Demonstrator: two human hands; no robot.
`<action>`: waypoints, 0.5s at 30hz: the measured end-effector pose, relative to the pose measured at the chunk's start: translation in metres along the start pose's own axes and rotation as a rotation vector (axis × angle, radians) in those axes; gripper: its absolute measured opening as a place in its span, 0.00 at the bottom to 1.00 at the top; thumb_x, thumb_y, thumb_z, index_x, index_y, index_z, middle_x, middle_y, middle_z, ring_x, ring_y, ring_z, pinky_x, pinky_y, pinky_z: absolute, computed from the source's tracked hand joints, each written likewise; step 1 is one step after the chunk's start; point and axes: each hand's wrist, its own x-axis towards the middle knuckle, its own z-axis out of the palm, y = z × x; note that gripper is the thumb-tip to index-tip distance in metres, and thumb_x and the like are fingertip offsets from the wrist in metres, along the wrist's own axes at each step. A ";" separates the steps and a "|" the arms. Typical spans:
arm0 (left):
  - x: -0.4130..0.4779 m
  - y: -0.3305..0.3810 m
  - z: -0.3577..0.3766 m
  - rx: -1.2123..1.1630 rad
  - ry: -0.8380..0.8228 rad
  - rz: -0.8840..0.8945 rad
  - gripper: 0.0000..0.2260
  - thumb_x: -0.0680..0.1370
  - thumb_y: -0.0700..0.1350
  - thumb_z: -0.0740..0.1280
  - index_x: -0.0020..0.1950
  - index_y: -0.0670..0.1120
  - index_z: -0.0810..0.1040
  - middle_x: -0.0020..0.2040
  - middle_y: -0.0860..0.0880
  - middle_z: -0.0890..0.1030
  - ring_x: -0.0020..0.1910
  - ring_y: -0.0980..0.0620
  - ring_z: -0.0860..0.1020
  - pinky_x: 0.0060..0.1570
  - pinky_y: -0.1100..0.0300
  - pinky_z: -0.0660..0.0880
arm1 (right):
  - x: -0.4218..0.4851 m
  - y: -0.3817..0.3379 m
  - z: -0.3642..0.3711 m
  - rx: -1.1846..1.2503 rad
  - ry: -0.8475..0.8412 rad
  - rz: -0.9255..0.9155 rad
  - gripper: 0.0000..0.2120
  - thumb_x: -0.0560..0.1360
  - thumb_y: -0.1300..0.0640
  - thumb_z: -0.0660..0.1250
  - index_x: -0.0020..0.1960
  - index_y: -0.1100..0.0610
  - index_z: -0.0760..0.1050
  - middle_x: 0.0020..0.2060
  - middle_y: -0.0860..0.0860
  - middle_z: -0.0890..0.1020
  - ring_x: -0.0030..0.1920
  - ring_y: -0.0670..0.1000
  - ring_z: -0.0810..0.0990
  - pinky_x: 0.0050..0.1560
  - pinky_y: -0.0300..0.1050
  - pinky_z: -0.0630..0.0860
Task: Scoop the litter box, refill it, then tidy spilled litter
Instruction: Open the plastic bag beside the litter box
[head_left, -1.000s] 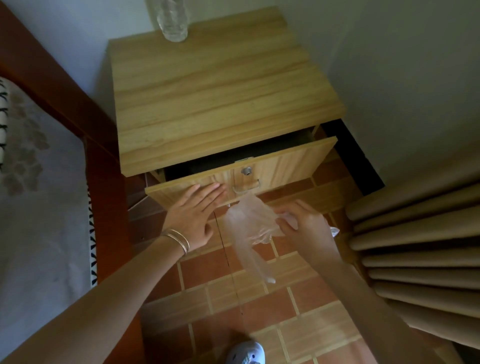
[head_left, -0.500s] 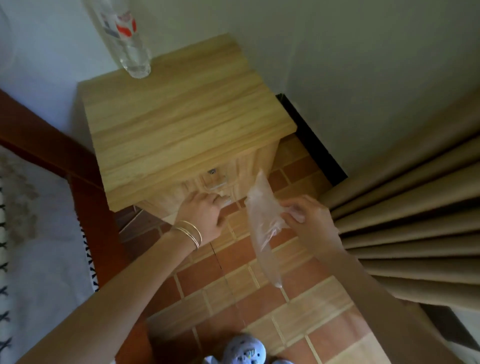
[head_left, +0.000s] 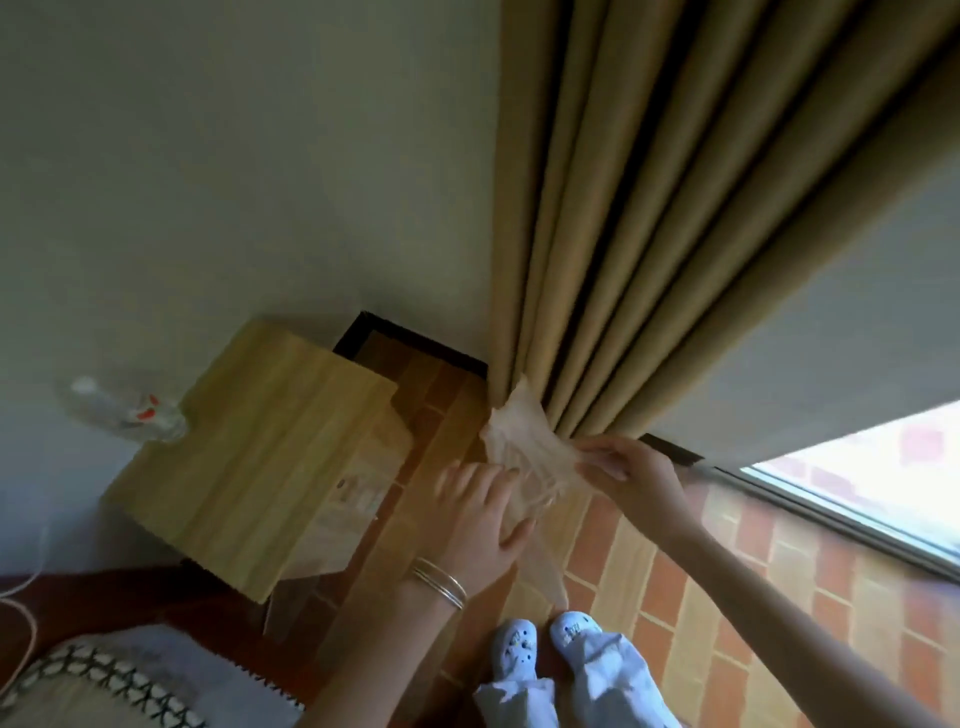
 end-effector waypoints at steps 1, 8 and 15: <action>0.004 0.013 -0.011 0.001 -0.001 0.055 0.22 0.73 0.60 0.59 0.60 0.50 0.78 0.54 0.53 0.80 0.53 0.51 0.77 0.59 0.51 0.71 | -0.015 0.000 -0.015 0.000 0.049 0.009 0.10 0.69 0.62 0.73 0.49 0.55 0.80 0.39 0.47 0.81 0.38 0.40 0.78 0.39 0.24 0.68; 0.030 0.117 -0.050 0.027 0.031 0.494 0.19 0.72 0.56 0.63 0.57 0.47 0.80 0.54 0.51 0.80 0.53 0.49 0.77 0.54 0.54 0.70 | -0.117 0.021 -0.100 0.049 0.348 0.135 0.13 0.66 0.63 0.75 0.49 0.56 0.79 0.39 0.44 0.79 0.39 0.44 0.76 0.40 0.24 0.66; 0.047 0.243 -0.030 0.119 -0.052 0.879 0.20 0.72 0.56 0.63 0.60 0.48 0.78 0.57 0.49 0.79 0.57 0.47 0.75 0.58 0.50 0.69 | -0.226 0.083 -0.174 0.042 0.587 0.286 0.15 0.65 0.68 0.74 0.50 0.59 0.79 0.40 0.50 0.79 0.38 0.40 0.77 0.39 0.24 0.68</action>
